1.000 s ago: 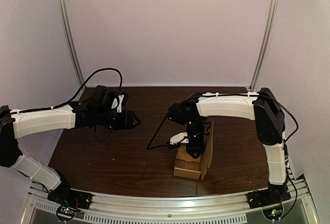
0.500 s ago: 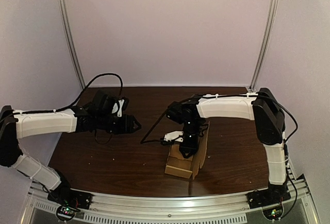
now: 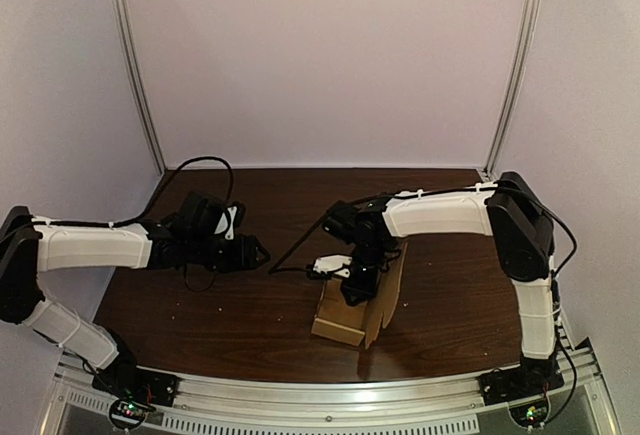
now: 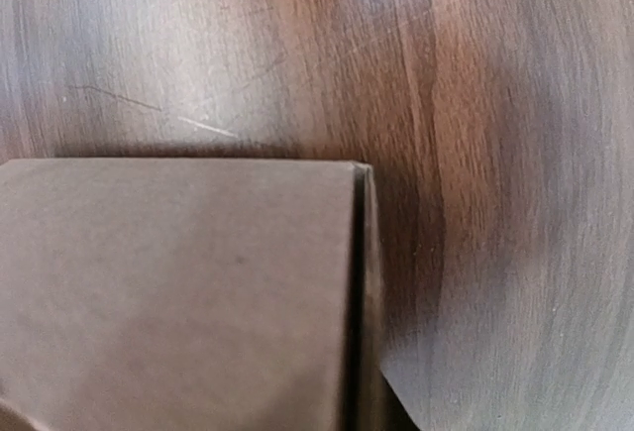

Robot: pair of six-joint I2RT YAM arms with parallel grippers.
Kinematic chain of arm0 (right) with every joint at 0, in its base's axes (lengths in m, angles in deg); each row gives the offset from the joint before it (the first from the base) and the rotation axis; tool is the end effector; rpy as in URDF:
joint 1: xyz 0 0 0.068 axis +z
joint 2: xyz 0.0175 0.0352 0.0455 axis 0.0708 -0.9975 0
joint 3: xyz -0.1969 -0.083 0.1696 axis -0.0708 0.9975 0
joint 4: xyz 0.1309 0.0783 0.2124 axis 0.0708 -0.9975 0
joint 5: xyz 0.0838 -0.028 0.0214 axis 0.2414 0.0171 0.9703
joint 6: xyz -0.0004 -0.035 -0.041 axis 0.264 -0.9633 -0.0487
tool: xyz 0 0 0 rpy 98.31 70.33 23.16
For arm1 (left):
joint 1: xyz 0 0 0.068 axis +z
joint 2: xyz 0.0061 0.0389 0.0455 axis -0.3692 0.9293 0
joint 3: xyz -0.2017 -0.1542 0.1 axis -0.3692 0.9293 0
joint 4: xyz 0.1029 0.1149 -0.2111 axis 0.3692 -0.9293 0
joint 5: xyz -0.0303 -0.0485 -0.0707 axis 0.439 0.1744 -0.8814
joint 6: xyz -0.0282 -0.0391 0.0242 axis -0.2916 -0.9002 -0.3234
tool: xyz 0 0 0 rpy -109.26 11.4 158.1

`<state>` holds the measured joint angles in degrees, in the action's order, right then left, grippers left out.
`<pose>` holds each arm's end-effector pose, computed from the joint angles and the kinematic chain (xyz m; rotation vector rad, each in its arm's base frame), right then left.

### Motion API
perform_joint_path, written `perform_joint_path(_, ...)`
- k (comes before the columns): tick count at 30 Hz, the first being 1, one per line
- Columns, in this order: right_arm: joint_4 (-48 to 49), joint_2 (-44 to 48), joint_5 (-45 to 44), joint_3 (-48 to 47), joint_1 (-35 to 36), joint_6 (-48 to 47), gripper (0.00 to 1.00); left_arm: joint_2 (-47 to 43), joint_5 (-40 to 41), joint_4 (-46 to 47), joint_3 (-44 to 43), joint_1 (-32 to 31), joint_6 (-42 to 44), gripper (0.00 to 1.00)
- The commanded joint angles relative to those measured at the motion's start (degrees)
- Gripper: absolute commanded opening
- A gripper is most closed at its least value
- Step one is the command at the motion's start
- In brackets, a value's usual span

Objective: Fold the paper box

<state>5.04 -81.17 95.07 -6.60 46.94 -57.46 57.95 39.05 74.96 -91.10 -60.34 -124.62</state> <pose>0.2499 0.3248 0.1573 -1.8900 2.4105 0.4768 0.2196 -0.1819 0.1970 -0.0416 2.4936 -0.8302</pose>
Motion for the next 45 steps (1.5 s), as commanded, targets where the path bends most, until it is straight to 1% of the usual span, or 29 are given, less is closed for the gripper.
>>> perform_joint_path(1,2.87,3.54,-1.78,1.75,-0.24,0.04,0.23,0.14,0.76,4.47,2.48,0.27,0.02,0.61)
perform_joint_path(2,3.30,3.93,-1.97,2.06,-0.28,0.08,0.26,0.57,0.10,4.41,2.30,0.27,0.38,0.61)
perform_joint_path(7,4.20,3.91,-0.15,1.67,-0.29,0.75,0.29,2.59,-3.63,5.57,1.98,0.27,0.61,0.61)
perform_joint_path(11,5.51,3.09,-0.63,1.38,-0.29,2.16,0.22,2.98,-4.76,5.91,2.22,0.27,0.70,0.61)
perform_joint_path(16,8.06,3.98,-3.60,2.43,-0.20,3.42,0.16,4.57,-5.96,11.03,3.73,0.09,0.44,0.58)
perform_joint_path(19,9.65,3.47,-8.38,2.50,-0.08,3.99,0.14,6.51,-6.28,12.46,3.83,0.01,0.24,0.57)
perform_joint_path(21,10.05,2.41,-14.93,2.10,0.47,3.78,0.13,7.36,-5.59,12.36,3.87,0.00,-0.38,0.56)
perform_joint_path(23,9.71,1.06,-20.20,1.53,1.24,2.79,0.15,7.68,-4.94,12.33,4.06,0.00,-0.65,0.56)
perform_joint_path(27,8.11,0.46,-24.09,0.62,2.00,1.88,0.18,7.86,-4.41,11.98,4.55,0.00,-0.75,0.55)
perform_joint_path(30,6.75,1.43,-21.81,0.46,1.93,1.21,0.24,7.86,-4.53,11.89,4.71,0.00,-0.71,0.55)
perform_joint_path(31,5.99,1.89,-20.00,0.12,1.72,1.25,0.27,7.81,-4.67,11.82,4.66,0.00,-0.62,0.55)
perform_joint_path(34,3.31,3.16,-13.87,-1.12,0.52,1.71,0.31,7.77,-4.98,11.65,4.53,0.00,-0.39,0.55)
perform_joint_path(36,1.72,3.61,-10.17,-2.31,-0.57,2.10,0.36,7.77,-5.08,12.05,4.73,0.00,-0.25,0.55)
perform_joint_path(41,-0.90,2.06,-2.72,-5.49,-2.65,3.39,0.38,8.06,-5.45,13.85,5.58,0.00,-0.54,0.55)
perform_joint_path(45,0.08,-0.29,-1.35,-6.30,-3.45,4.71,0.37,8.39,-6.36,14.59,5.92,0.01,-0.84,0.55)
